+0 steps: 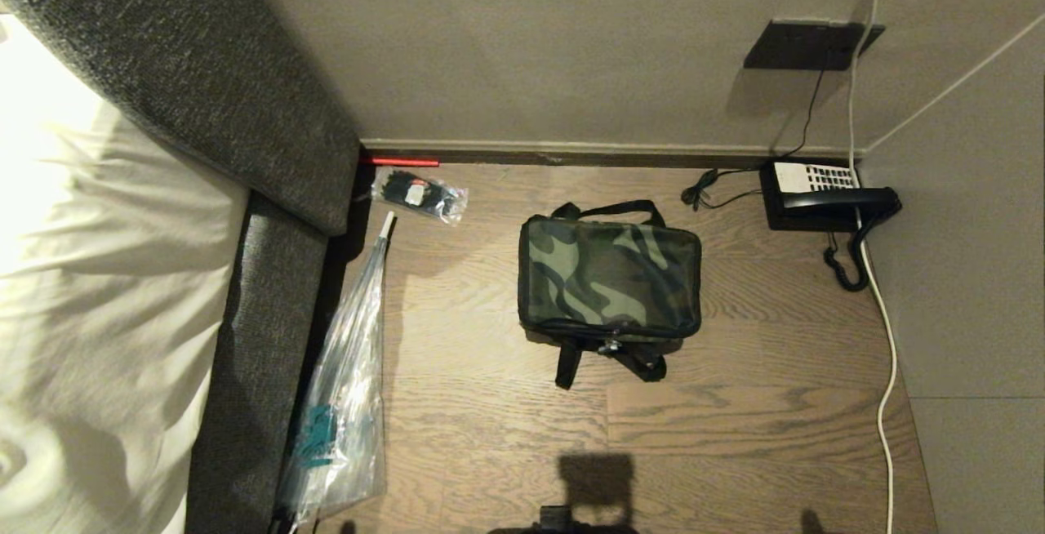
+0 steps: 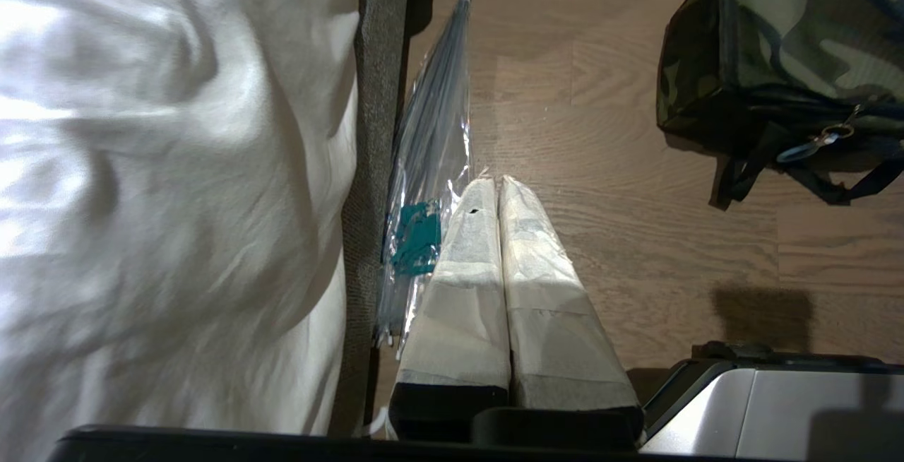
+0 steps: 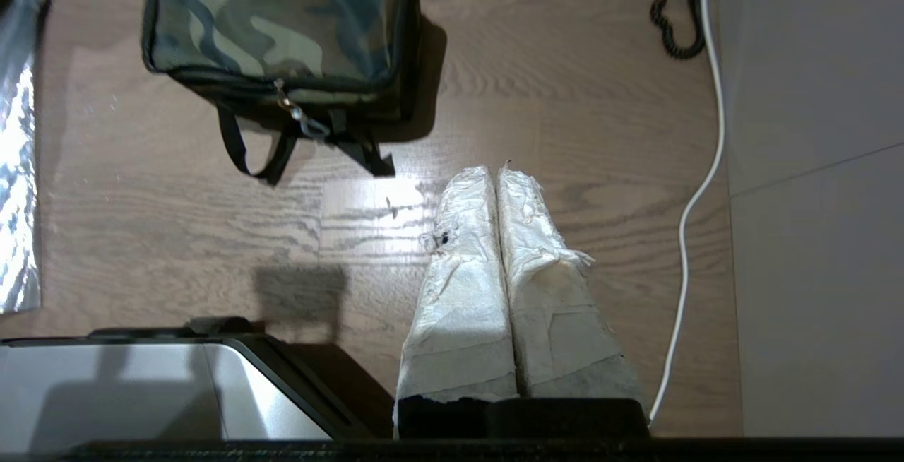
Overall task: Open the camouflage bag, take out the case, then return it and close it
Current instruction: Open the top of the storage box
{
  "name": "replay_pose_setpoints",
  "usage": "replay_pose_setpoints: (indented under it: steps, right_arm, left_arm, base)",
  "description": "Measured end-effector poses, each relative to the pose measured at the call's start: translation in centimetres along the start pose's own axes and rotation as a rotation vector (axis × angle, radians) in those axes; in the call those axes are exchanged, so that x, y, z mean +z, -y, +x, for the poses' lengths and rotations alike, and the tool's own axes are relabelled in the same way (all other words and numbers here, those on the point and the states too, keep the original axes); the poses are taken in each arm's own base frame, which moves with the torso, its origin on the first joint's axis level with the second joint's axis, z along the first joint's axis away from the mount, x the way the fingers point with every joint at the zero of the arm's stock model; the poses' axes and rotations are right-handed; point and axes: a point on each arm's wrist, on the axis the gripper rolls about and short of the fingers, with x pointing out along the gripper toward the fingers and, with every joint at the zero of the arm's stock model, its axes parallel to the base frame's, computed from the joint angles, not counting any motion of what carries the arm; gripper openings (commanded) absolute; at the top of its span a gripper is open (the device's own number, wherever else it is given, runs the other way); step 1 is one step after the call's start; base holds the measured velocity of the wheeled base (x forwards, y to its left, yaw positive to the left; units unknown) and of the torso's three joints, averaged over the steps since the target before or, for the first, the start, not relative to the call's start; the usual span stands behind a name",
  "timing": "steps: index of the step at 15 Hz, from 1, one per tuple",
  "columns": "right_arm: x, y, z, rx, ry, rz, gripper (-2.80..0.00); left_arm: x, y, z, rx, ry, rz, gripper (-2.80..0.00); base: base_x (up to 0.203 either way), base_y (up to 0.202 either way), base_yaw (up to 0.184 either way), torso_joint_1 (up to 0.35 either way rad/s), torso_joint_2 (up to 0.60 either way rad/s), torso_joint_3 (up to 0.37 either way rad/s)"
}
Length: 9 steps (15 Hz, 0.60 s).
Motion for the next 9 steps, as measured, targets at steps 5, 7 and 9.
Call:
replay_pose_setpoints:
  steps: [5,7,9]
  right_arm:
    - [0.00,0.00,0.00,0.000,-0.001,0.000,-2.80]
    - [0.00,0.00,0.00,0.000,0.000,-0.001,-2.80]
    - [0.00,0.00,0.00,0.000,-0.001,0.000,-2.80]
  left_arm:
    - [0.00,0.00,0.00,0.000,0.000,-0.001,-2.80]
    - [0.00,0.00,0.00,0.000,0.000,-0.001,-2.80]
    - [0.00,0.00,0.00,0.000,0.000,-0.001,-2.80]
  base:
    - [0.000,0.000,0.000,0.002,0.00,-0.198]
    - [0.000,0.000,0.000,0.000,0.00,-0.205]
    - [0.000,0.000,0.000,0.006,0.00,-0.189]
